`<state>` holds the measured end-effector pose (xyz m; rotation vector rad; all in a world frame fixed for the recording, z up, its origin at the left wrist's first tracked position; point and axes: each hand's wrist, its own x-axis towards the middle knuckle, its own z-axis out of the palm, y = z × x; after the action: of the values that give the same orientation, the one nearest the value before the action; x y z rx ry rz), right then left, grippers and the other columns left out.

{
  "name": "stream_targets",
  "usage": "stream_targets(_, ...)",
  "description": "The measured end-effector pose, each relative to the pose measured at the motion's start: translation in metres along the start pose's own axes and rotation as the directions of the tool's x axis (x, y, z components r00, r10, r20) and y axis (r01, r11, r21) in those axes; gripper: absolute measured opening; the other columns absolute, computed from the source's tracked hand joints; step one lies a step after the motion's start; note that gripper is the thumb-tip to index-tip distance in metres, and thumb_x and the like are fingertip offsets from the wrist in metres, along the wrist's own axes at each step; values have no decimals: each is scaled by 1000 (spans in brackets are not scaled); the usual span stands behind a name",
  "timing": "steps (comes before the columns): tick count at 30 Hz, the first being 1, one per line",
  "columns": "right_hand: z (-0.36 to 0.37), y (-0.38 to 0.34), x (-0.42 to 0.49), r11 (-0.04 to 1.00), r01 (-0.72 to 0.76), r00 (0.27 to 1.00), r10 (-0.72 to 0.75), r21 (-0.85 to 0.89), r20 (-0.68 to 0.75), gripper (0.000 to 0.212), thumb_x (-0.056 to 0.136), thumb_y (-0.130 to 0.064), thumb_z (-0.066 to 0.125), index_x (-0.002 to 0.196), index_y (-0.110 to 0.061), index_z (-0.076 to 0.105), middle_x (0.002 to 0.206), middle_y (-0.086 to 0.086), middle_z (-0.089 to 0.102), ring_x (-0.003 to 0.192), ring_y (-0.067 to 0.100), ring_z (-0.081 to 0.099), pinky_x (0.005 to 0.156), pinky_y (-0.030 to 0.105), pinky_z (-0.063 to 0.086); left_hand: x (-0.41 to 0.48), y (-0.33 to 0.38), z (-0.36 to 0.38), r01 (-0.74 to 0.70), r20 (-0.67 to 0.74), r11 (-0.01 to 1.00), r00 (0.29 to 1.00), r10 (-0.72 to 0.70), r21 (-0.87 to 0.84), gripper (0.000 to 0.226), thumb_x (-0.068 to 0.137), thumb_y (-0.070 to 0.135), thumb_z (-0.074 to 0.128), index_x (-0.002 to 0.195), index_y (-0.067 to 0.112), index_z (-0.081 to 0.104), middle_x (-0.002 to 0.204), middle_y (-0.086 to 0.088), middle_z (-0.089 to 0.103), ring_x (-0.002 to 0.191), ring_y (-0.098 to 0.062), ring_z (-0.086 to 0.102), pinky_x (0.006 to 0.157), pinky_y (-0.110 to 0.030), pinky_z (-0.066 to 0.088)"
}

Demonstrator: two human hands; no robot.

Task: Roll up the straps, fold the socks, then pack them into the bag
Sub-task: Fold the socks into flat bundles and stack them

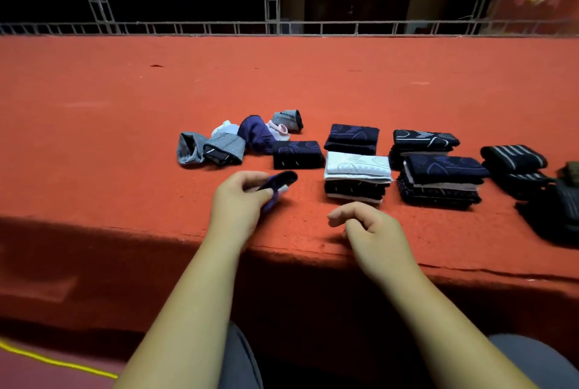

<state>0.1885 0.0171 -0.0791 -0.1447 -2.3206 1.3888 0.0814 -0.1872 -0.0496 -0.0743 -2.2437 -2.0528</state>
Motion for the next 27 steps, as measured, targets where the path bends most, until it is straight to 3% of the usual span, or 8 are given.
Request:
stream_targets(4, -1, 1, -14, 994, 28, 994, -17, 110, -104, 27, 98, -5, 63, 97, -27, 78, 96, -12, 79, 93, 4, 72, 88, 27, 53, -32, -9, 34, 37, 148, 991, 989, -18, -125, 21, 87, -4, 78, 92, 16, 78, 86, -2, 80, 81, -14, 71, 77, -25, 56)
stream_targets(7, -2, -3, -18, 988, 143, 985, -136, 63, -108, 22, 98, -8, 67, 104, -25, 78, 102, -12, 77, 98, 7, 71, 88, 20, 52, -40, -13, 45, -12, 169, 999, 985, 20, -46, 12, 90, 3, 78, 90, 15, 79, 87, -6, 80, 81, -14, 72, 78, -30, 58)
stream_targets(10, 0, 6, -15, 985, 154, 988, -155, -72, -12, 23, 99, -12, 66, 116, -25, 76, 111, -16, 73, 94, -1, 66, 86, 15, 47, -38, -10, 45, -163, 160, 977, 977, 140, 141, 13, 89, 6, 80, 91, 19, 78, 87, 3, 79, 78, -3, 70, 78, -18, 54)
stream_targets(13, 2, 14, -11, 980, 130, 991, -131, -148, 5, 24, 100, -11, 62, 115, -25, 76, 111, -15, 74, 99, -1, 65, 90, 12, 44, -31, -9, 37, -412, 183, 790, 911, 370, 454, 19, 84, 8, 80, 91, 24, 74, 93, 11, 70, 80, -2, 62, 77, -9, 42)
stream_targets(15, 3, 15, -6, 964, 146, 989, -142, -223, 33, 25, 100, -13, 63, 116, -25, 77, 115, -12, 74, 108, 4, 65, 96, 12, 42, -26, -10, 30, -493, 232, 650, 864, 448, 578, 18, 83, 14, 81, 89, 27, 71, 94, 12, 65, 82, -8, 56, 79, -19, 41)
stream_targets(18, 7, 16, 1, 920, 150, 985, -109, -362, 131, 31, 97, -23, 65, 126, -32, 73, 113, -10, 69, 106, 14, 65, 97, 31, 49, -24, -8, 22, -543, 341, 561, 836, 430, 625, 12, 88, 31, 80, 93, 31, 71, 95, 13, 65, 89, -16, 58, 83, -34, 44)
stream_targets(22, 7, 14, 6, 890, 147, 977, -62, -432, 204, 45, 93, -29, 67, 137, -41, 65, 109, -10, 63, 100, 16, 63, 88, 36, 50, -31, -7, 17, -533, 438, 635, 840, 319, 560, 19, 84, 47, 82, 90, 30, 74, 91, 13, 66, 89, -7, 63, 81, -30, 49)
stream_targets(27, 8, 18, 10, 895, 146, 982, -79, -422, 173, 32, 92, -31, 69, 123, -39, 73, 105, -9, 66, 101, 18, 64, 87, 36, 50, -33, -8, 19, -477, 416, 648, 871, 260, 594, 14, 81, 24, 82, 76, 30, 71, 92, 13, 65, 89, -6, 63, 83, -27, 47)
